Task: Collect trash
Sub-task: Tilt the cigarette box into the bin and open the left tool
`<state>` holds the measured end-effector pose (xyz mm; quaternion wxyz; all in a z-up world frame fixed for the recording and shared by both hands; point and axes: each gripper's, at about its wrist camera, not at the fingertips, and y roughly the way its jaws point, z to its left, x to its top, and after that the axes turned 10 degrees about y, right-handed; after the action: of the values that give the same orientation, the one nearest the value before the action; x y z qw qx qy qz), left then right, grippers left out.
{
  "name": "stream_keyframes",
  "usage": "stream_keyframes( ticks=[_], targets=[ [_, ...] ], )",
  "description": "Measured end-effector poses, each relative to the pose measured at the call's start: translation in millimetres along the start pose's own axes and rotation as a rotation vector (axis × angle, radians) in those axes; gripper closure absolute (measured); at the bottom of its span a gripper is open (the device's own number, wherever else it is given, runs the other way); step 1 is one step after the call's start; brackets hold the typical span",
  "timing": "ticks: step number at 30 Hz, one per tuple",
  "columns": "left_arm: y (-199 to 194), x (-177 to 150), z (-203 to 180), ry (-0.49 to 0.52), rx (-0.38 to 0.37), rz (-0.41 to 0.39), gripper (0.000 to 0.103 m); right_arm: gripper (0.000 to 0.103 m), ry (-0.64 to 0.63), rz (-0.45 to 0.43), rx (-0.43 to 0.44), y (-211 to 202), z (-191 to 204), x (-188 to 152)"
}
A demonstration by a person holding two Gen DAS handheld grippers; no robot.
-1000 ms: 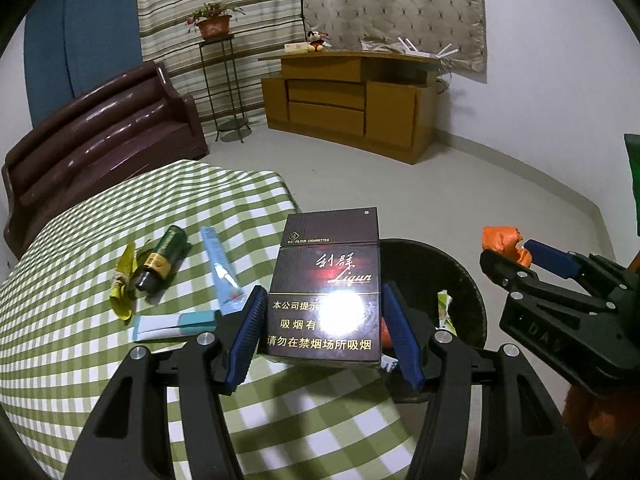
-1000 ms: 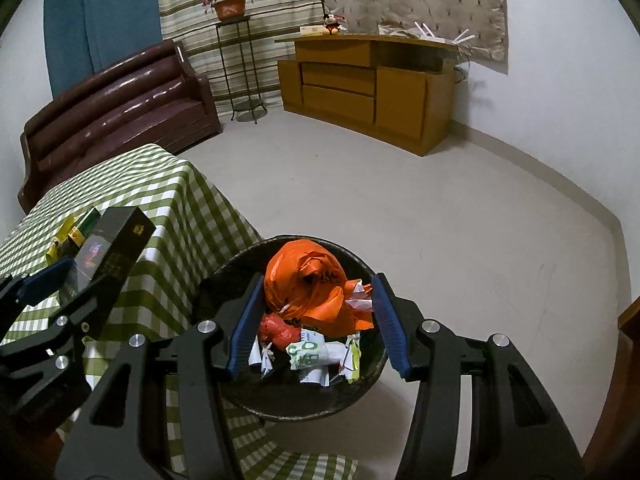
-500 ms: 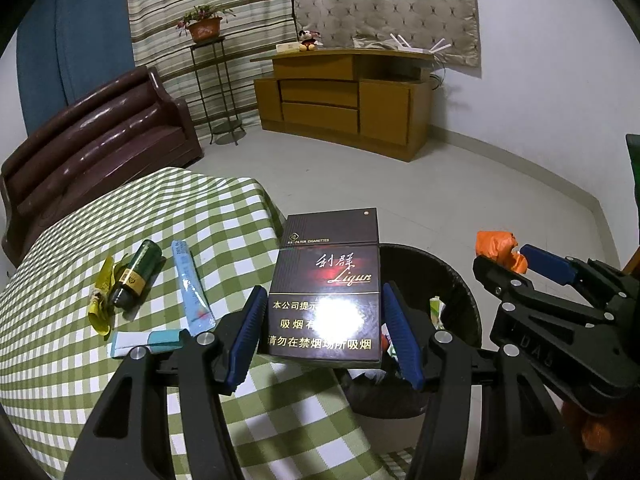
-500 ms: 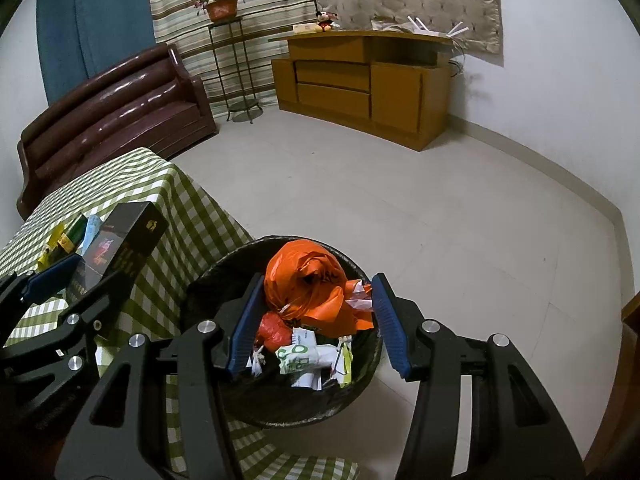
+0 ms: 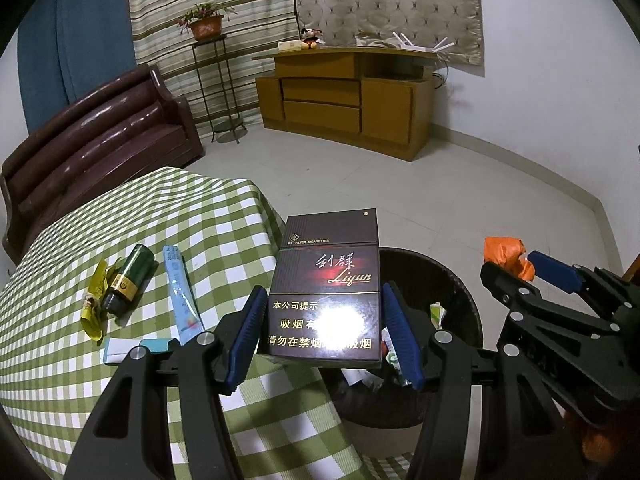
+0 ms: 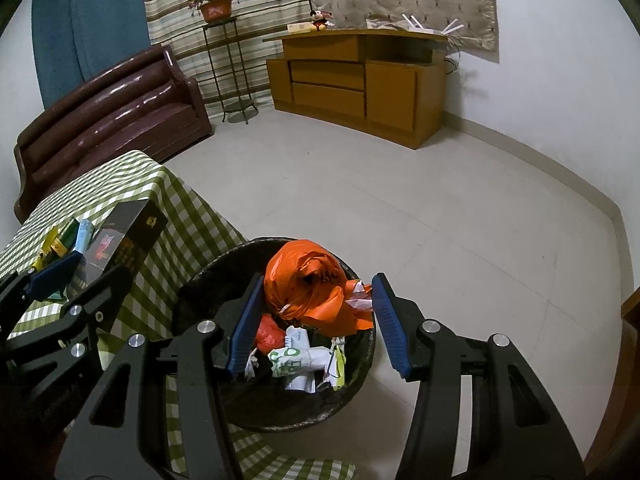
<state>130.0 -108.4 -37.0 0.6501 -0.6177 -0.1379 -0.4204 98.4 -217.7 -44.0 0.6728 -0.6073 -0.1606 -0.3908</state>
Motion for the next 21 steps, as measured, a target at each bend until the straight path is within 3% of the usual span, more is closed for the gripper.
stream_keyframes(
  ticks=[21],
  targets=[
    [6.4, -0.7, -0.3, -0.009, -0.004, 0.014, 0.044, 0.047, 0.022, 0.013, 0.004, 4.8, -1.0, -1.1]
  ],
)
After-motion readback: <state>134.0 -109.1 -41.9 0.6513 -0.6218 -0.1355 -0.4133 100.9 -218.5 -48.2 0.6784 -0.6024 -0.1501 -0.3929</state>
